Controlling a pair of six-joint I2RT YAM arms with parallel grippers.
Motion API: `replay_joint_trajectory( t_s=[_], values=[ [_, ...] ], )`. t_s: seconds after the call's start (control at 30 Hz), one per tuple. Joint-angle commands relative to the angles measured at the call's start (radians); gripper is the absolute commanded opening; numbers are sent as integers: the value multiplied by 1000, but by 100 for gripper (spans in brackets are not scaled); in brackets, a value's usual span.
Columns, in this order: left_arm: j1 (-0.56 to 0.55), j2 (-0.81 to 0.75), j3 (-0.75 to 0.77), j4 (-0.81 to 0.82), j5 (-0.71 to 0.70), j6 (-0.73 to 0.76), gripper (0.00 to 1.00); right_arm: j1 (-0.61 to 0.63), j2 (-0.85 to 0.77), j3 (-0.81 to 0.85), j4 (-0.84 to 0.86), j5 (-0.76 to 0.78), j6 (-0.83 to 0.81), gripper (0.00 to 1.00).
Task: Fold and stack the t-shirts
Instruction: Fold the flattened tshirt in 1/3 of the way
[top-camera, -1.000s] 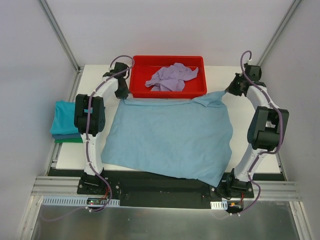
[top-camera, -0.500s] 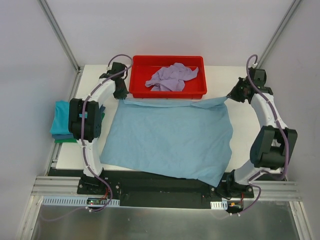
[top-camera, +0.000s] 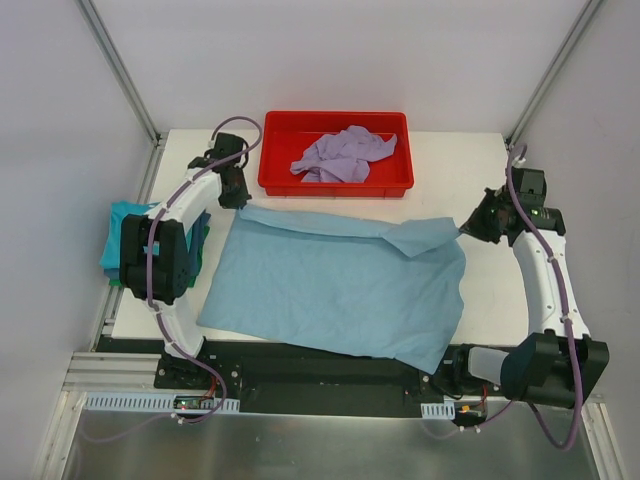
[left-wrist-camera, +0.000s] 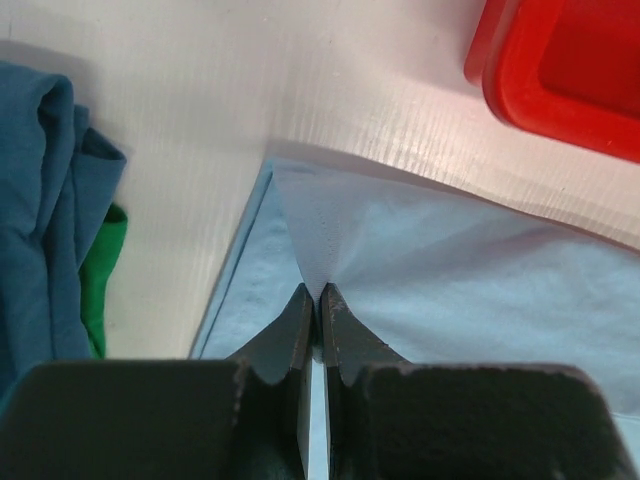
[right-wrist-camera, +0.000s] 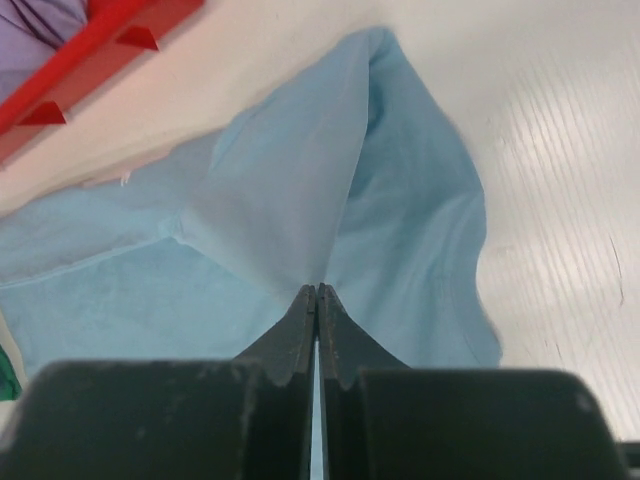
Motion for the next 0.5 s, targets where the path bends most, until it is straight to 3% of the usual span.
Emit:
replay_joint_trajectory(
  t_s=[0.0,0.47],
  values=[
    [8,-73,-6,-49,-45,66,0,0,-68,-24,-121,19,-9,0],
    [8,-84,-39,-85,-45,103,0,2,-226,-156,-299,-24,19,0]
  ],
)
